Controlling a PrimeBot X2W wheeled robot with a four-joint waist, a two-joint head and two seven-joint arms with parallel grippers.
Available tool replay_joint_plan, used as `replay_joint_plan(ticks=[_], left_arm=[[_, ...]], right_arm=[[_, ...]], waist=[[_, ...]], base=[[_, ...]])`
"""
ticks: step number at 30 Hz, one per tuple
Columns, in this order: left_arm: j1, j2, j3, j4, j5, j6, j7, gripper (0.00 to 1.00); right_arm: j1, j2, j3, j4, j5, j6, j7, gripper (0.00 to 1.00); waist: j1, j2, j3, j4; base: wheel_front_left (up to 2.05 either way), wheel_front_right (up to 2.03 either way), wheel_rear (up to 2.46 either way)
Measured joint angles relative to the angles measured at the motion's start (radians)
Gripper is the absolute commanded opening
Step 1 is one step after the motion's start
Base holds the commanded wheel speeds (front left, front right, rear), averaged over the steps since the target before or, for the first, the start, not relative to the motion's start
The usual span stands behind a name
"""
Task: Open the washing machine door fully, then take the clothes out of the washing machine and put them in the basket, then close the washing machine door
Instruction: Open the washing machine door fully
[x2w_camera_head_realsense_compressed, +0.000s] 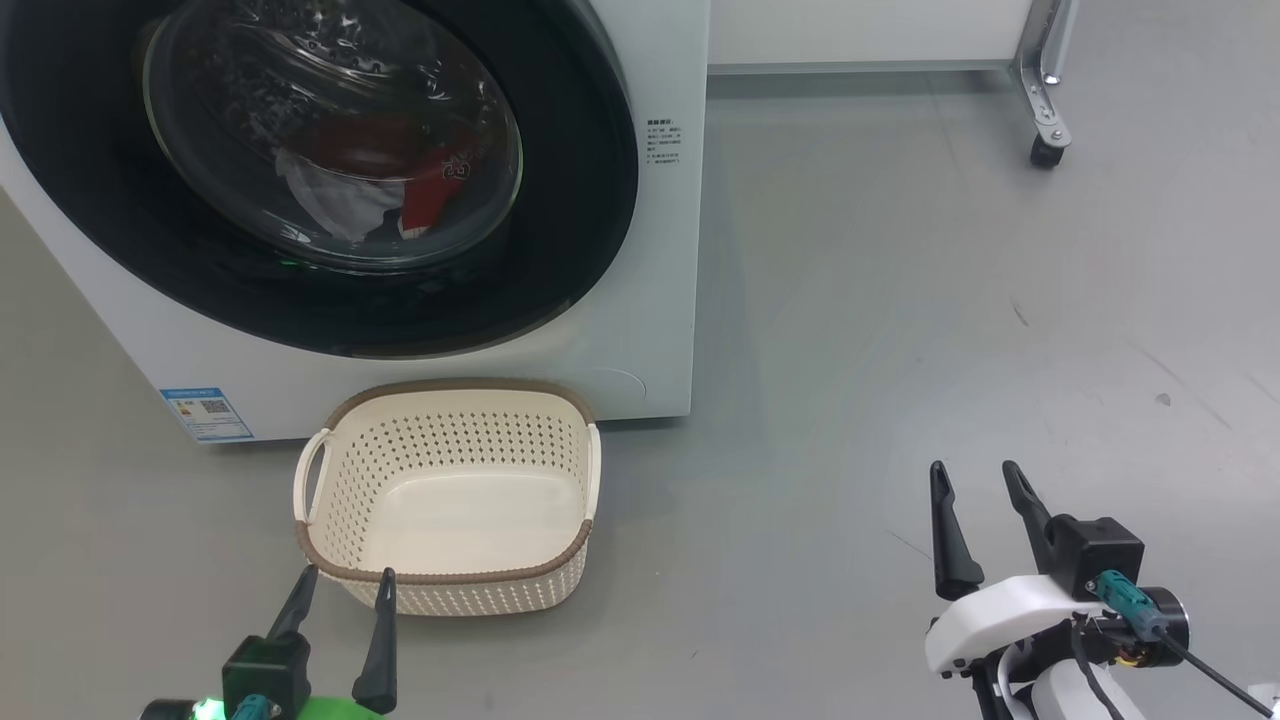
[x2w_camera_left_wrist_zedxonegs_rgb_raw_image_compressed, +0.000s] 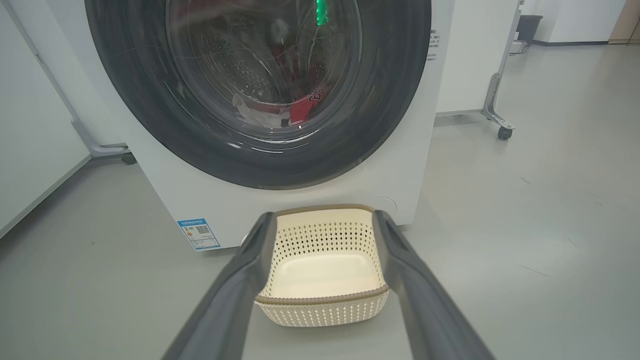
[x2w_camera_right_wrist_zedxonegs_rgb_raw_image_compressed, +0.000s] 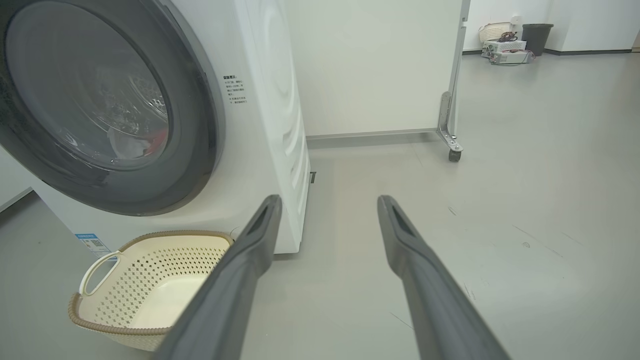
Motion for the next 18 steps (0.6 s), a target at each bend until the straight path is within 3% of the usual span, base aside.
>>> replay_joint_plan(ticks=[3, 5, 6, 18], left_arm=[[0.0, 0.0, 0.0, -0.001, 0.0, 0.003, 0.0, 1.0], [0.0, 0.0, 0.0, -0.001, 0.0, 0.003, 0.0, 1.0], [0.0, 0.0, 0.0, -0.001, 0.0, 0.003, 0.0, 1.0], [0.0, 0.0, 0.0, -0.009, 0.0, 0.003, 0.0, 1.0]], right_arm=[[-0.003, 0.0, 0.007, 0.007, -0.004, 0.001, 0.0, 0.98], [-0.007, 0.0, 0.01, 0.009, -0.006, 0.006, 0.0, 0.11], [-0.009, 0.0, 0.011, 0.009, -0.006, 0.009, 0.0, 0.0], [-0.022, 0.0, 0.006, 0.011, 0.004, 0.021, 0.0, 0.0]], waist=[[0.0, 0.0, 0.002, 0.001], [0.0, 0.0, 0.003, 0.002], [0.0, 0.0, 0.004, 0.002], [0.0, 0.0, 0.02, 0.012]], base=[[0.0, 0.0, 0.0], [0.0, 0.0, 0.0], [0.0, 0.0, 0.0], [0.0, 0.0, 0.0]])
